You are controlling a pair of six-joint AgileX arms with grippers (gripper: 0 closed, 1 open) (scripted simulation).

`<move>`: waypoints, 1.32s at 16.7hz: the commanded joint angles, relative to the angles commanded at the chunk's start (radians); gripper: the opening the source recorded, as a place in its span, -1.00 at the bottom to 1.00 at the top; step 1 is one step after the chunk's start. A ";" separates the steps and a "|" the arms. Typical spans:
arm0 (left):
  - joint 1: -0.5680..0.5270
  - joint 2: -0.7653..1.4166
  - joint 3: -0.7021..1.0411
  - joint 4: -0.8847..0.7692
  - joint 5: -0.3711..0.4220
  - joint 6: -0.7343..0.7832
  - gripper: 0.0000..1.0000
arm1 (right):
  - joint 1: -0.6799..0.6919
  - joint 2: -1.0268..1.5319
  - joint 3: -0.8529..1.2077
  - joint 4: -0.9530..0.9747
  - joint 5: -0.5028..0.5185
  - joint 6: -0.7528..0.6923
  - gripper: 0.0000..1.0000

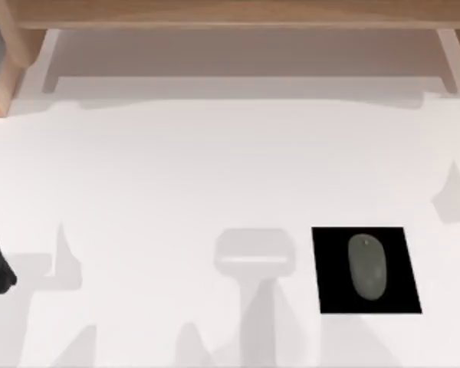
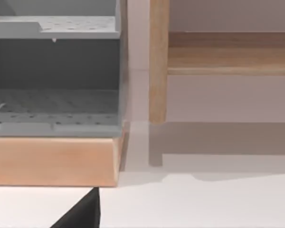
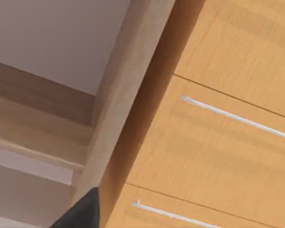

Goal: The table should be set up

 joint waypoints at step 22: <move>-0.052 0.206 0.217 0.013 -0.042 -0.004 1.00 | 0.098 -0.613 -0.388 -0.273 0.020 0.373 1.00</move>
